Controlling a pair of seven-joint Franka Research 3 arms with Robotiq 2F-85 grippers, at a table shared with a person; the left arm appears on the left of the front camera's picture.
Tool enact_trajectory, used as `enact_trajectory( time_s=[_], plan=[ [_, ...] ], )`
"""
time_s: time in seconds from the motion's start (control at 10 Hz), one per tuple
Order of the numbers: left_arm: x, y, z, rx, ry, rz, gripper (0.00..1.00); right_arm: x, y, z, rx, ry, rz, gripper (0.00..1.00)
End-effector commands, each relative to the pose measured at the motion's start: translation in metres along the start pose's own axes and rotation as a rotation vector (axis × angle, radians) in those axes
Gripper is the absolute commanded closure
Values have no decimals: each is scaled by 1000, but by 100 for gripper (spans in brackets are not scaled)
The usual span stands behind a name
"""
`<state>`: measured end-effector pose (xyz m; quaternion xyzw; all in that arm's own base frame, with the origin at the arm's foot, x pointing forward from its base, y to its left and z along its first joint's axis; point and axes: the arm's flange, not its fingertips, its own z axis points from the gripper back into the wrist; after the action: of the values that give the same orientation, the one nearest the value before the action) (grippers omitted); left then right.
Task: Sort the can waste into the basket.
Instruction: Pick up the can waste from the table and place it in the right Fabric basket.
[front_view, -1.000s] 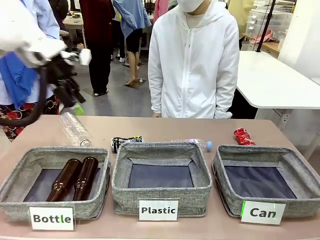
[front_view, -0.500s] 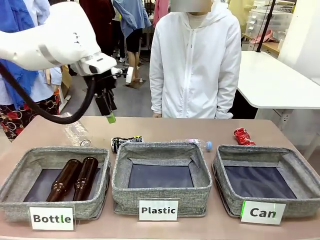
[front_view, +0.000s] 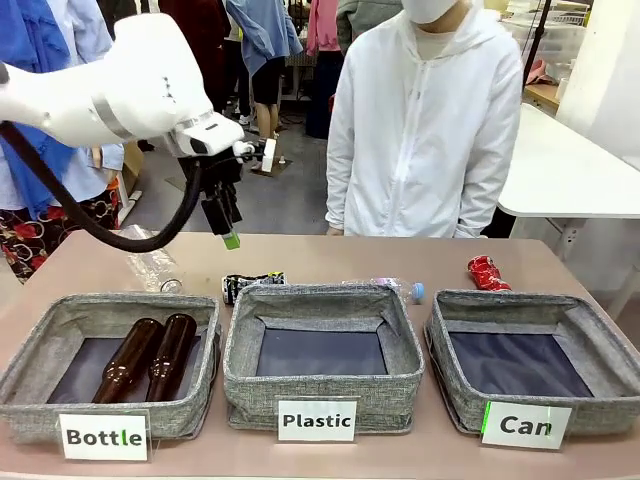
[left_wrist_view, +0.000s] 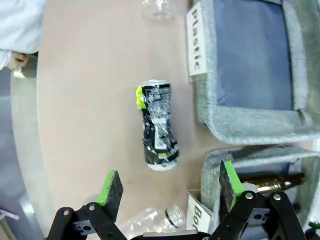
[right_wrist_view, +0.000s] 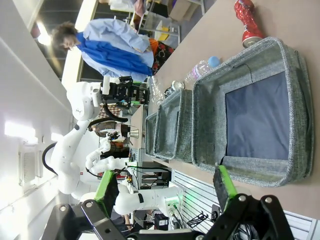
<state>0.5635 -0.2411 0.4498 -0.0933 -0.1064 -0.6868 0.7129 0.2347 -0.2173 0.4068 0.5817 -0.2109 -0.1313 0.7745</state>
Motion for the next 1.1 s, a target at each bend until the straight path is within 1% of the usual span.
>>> enact_trajectory(
  time_s=[0.0,0.1,0.2,0.6,1.0],
  plan=[
    [4,4,-31,93,39,19,0,3,1,1,23,-15,27,0],
    [3,6,-39,120,53,26,0,3,1,1,23,-15,27,0],
    [5,6,-46,119,66,26,0,3,1,1,23,-15,27,0],
    [19,23,-98,19,164,10,0,3,1,1,23,-15,27,0],
    [11,28,-115,-28,164,23,0,3,1,1,23,-15,27,0]
  ],
)
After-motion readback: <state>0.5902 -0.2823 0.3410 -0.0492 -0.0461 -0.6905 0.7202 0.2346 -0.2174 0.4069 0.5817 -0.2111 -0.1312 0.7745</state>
